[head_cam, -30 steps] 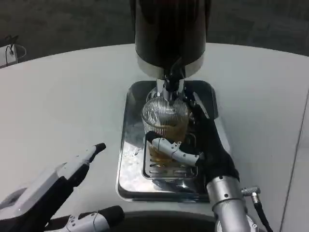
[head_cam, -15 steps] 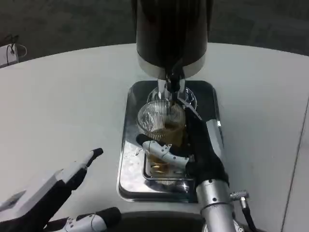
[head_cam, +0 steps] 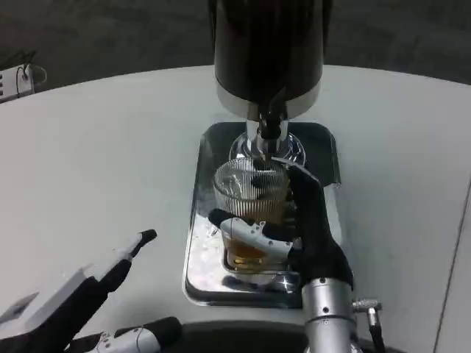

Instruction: Grasp the cup under the faucet to collect the drink, then remove the cup.

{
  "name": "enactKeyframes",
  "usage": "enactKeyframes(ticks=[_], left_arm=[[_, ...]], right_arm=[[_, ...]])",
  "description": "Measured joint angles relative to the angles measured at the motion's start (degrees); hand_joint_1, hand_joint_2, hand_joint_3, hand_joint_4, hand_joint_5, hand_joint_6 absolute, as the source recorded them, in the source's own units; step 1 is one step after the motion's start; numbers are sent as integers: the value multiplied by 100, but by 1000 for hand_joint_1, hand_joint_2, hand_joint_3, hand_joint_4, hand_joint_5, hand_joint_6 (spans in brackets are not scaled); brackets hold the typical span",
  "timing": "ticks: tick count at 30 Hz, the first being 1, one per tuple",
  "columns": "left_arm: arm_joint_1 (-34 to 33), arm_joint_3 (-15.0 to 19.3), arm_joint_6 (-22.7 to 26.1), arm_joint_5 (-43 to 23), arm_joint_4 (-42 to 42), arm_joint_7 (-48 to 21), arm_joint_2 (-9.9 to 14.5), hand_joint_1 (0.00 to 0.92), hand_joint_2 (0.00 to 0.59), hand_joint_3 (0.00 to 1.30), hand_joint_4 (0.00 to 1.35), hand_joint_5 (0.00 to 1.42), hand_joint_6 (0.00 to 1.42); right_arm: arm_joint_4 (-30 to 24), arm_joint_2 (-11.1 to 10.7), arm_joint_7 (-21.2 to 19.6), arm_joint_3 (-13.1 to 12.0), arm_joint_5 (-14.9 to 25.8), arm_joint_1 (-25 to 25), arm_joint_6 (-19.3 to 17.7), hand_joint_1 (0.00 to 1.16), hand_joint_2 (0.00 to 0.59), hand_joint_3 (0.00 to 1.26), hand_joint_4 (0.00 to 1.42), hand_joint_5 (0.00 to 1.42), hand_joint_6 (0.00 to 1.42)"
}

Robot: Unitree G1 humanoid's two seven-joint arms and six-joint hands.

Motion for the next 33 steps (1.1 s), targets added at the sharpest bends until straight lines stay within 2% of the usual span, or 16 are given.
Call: enactKeyframes(ticks=[4, 8, 16, 23, 33], left_arm=[[-38, -19, -29, -12, 61, 0, 7, 0, 29, 18, 0, 0, 39], [-133, -39, -56, -20, 116, 0, 9, 0, 29, 19, 0, 0, 40], [-260, -99, -93, -26, 234, 0, 11, 0, 29, 19, 0, 0, 40], [-315, -215, -128, -30, 291, 1, 11, 0, 29, 19, 0, 0, 41], [-474, -245, -196, -29, 313, 1, 12, 0, 29, 19, 0, 0, 41]], right_arm=[[-90, 9, -45, -7, 27, 88, 1, 1006, 216, 878, 1069, 1151, 1296], [-332, 29, 120, -7, 130, 261, 56, 1005, 205, 948, 1151, 1226, 1363], [-1186, 41, 903, 14, 325, 853, 330, 989, 200, 1032, 1239, 1301, 1424], [-2299, -167, 1666, 51, 451, 1533, 789, 995, 199, 1048, 1241, 1317, 1424], [-3960, -435, 2440, 79, 571, 2616, 1081, 1004, 201, 1058, 1256, 1331, 1424]])
